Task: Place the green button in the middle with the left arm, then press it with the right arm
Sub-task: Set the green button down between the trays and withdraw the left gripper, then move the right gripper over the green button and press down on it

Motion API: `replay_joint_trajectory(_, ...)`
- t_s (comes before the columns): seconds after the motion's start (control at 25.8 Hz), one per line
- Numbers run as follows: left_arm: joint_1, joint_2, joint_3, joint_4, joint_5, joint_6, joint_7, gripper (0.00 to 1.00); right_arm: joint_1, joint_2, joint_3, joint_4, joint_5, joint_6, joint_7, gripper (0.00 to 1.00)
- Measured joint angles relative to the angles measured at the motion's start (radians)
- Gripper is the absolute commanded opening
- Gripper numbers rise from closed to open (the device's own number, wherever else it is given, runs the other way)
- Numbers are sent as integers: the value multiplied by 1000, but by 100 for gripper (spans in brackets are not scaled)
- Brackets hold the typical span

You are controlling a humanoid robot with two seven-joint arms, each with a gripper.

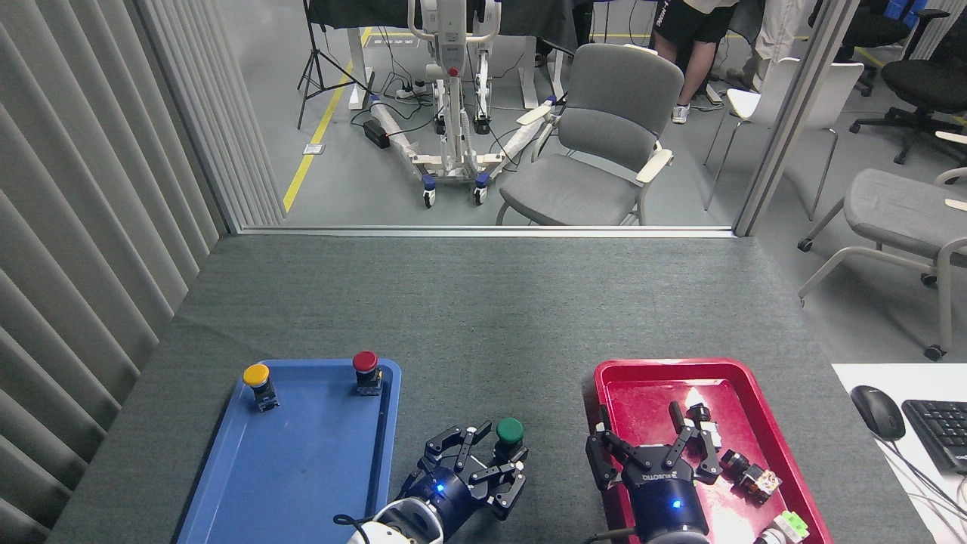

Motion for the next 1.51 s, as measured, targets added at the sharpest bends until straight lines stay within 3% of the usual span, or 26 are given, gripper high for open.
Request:
replay_joint_trajectory(0.04,11,3,1,-32,0,6,-1,100,-2,7,10,1,1,-4,0,96)
replay_joint_trajectory(0.12,53,19,6,-113,1,4,-16,100,-4,19,30,5,4,-8,0,80)
replay_joint_trajectory(0.23,148,99,39,-299,1,16,-35,100,-11,37,62,18,14,-8,0,53)
replay_joint_trajectory(0.39,315,197,180,-552,3,61,-42,100,-37,66,112,53,41,-8,-3,7)
replay_joint_trajectory(0.43,341,209,226,-587,4,69,-42,100,-47,74,124,66,47,-8,-3,0)
replay_joint_trajectory(0.54,386,222,353,-630,13,82,-42,100,-78,93,161,116,59,-11,5,0)
replay_joint_trajectory(0.7,387,228,427,-607,48,86,-40,100,-124,118,196,214,63,-15,-3,0)
replay_joint_trajectory(1.05,340,232,450,-545,155,127,-43,100,-154,132,209,344,51,-29,-32,0)
replay_joint_trajectory(1.51,325,233,449,-513,222,147,-29,100,-155,131,204,380,36,-19,-53,0)
